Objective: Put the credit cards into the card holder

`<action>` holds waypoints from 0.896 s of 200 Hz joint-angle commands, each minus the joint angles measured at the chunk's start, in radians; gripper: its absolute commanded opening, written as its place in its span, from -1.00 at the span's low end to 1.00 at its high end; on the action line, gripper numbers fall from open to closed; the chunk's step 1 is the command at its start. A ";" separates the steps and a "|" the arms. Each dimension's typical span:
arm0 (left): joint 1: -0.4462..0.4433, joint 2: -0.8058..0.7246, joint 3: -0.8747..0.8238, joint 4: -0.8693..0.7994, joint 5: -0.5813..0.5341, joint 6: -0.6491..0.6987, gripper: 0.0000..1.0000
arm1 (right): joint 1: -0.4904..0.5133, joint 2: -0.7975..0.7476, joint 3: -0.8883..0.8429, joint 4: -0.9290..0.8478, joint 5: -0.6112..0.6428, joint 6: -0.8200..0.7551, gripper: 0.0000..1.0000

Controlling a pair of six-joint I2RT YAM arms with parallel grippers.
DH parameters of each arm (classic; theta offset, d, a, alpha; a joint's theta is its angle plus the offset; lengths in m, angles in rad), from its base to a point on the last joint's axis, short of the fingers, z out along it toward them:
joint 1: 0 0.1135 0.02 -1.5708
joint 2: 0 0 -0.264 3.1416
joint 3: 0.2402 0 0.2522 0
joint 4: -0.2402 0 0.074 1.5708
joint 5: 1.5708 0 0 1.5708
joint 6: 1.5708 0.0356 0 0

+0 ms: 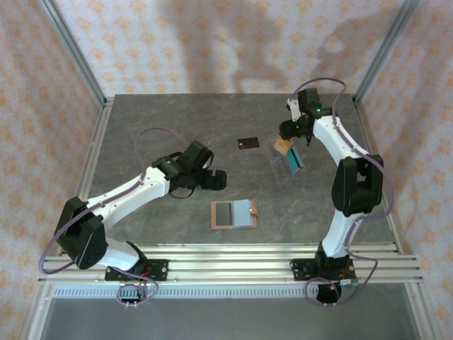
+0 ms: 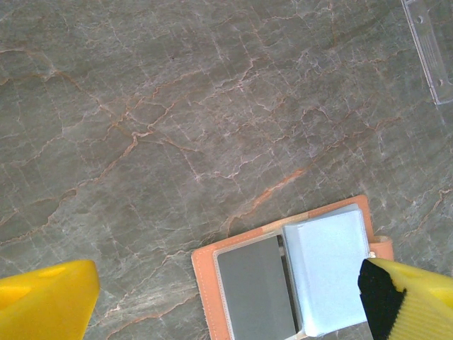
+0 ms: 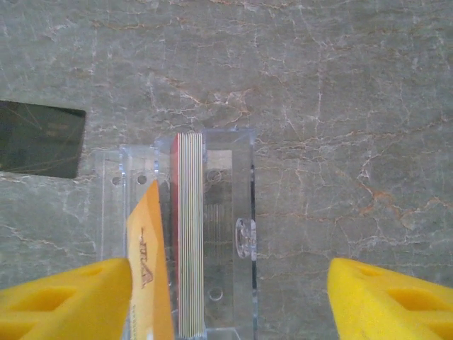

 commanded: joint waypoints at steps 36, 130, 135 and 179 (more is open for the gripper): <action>0.008 0.021 0.029 -0.012 0.005 0.003 0.92 | -0.013 -0.035 0.039 -0.249 -0.122 0.295 0.10; 0.008 0.053 0.037 0.014 0.025 0.004 0.92 | 0.041 -0.230 -0.292 0.046 -0.128 0.700 -0.15; 0.008 0.050 0.035 0.016 0.025 0.005 0.92 | 0.043 -0.227 -0.296 0.052 -0.125 0.705 -0.17; 0.008 0.046 0.029 0.017 0.020 0.005 0.92 | 0.056 -0.216 -0.333 0.124 -0.048 0.723 -0.29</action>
